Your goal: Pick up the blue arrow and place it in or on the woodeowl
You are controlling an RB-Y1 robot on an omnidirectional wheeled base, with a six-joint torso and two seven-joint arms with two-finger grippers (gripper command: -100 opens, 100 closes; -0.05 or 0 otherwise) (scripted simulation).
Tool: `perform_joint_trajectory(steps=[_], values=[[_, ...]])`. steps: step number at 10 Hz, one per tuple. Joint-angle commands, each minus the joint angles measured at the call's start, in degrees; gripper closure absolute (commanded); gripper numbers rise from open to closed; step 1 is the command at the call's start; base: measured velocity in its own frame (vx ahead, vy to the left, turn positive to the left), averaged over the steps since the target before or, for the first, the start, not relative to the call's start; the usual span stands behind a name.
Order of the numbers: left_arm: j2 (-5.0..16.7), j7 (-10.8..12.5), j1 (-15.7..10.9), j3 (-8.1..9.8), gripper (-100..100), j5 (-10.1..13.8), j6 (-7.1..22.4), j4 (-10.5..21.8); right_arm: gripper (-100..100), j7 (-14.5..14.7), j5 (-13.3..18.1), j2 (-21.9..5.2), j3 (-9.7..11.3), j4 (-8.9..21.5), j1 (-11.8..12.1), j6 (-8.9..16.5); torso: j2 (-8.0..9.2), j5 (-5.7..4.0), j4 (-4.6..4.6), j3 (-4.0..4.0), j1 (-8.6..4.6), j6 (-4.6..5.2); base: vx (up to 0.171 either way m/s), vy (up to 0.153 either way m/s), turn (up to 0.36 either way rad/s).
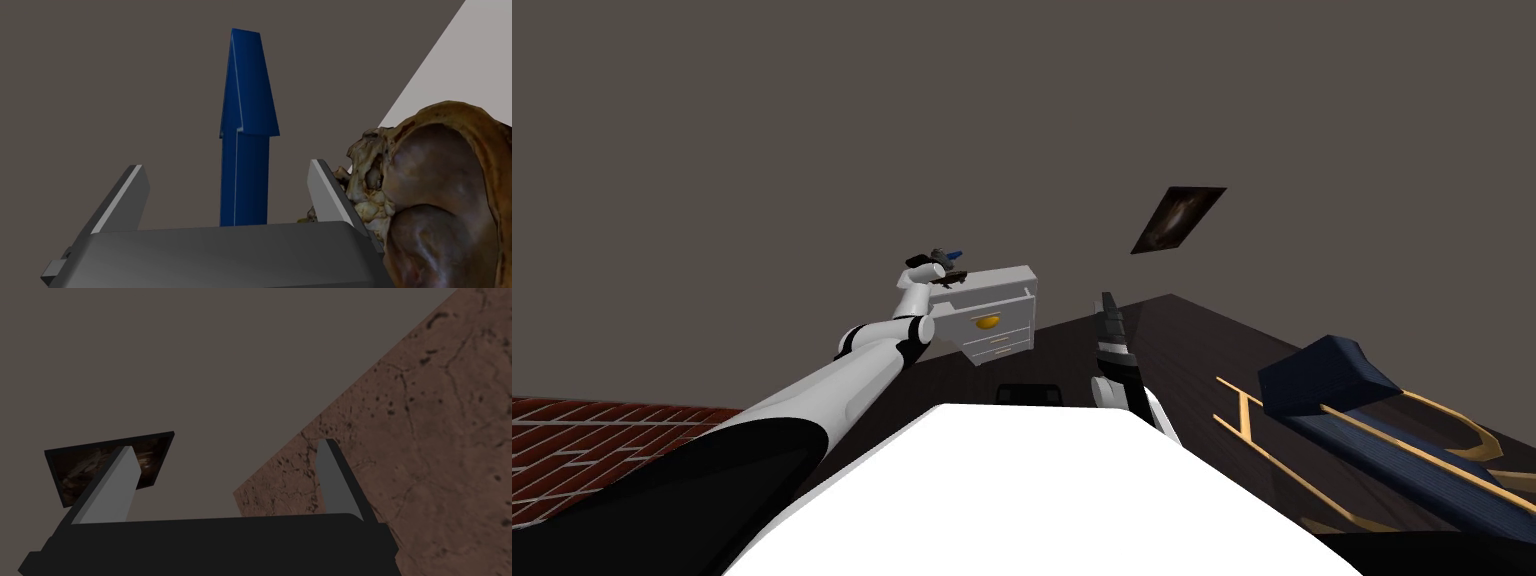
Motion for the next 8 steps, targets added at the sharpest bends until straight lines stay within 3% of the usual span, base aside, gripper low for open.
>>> perform_joint_trajectory(steps=[1,2,3,8], values=[[0.00,0.00,0.00,0.00,-100,0.00,0.00,0.00,0,0.00,0.00,0.00,0.00,0.00,0.00,0.00,0.00,0.00,0.00,0.00,0.00,0.00,0.000,0.000,0.000],[0.00,0.00,0.00,0.00,0,0.00,0.00,0.00,0,0.00,0.00,0.00,0.00,0.00,0.00,0.00,0.00,0.00,0.00,0.00,0.00,0.00,0.000,0.000,0.000],[0.95,-0.02,-1.17,0.01,-100,0.05,2.03,-0.29,0,0.00,0.00,0.00,0.00,0.00,0.00,0.00,0.00,0.00,0.00,0.00,0.00,0.00,0.012,-0.014,-0.019],[2.86,-0.06,-3.51,0.03,-100,0.15,6.09,-0.88,0,0.00,0.00,0.00,0.00,0.00,0.00,0.00,-0.06,-0.03,-0.01,-0.03,-0.09,0.01,0.019,-0.019,-0.010]])
